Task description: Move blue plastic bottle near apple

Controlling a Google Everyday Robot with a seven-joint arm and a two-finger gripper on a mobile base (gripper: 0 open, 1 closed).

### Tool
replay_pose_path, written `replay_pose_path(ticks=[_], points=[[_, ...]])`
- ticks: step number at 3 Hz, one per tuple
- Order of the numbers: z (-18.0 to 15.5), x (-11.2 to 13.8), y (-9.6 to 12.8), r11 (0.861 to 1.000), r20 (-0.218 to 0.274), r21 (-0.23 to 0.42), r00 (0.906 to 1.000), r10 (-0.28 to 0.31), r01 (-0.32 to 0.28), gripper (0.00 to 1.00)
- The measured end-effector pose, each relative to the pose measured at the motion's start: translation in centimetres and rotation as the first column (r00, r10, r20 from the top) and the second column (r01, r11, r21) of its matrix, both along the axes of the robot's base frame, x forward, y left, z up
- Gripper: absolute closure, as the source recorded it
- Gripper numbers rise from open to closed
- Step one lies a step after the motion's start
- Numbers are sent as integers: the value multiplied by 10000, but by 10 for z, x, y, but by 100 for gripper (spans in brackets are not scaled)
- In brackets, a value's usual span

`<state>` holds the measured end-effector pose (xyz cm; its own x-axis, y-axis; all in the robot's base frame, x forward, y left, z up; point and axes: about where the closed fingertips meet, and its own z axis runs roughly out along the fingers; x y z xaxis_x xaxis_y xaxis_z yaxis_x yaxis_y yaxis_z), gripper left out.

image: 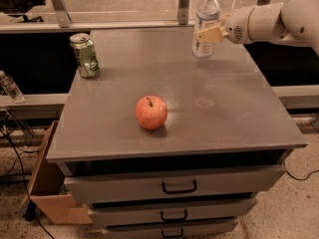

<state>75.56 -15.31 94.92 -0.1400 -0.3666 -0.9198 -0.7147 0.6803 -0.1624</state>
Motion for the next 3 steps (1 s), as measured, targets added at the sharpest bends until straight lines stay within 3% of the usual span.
replay_pose_path(ticks=[2,3], points=[[-4,-94,18,9887,-793,316,9857,1488,-1467,100],[-11,-129,35,9763,-1127,565,9702,2143,-2091,100]])
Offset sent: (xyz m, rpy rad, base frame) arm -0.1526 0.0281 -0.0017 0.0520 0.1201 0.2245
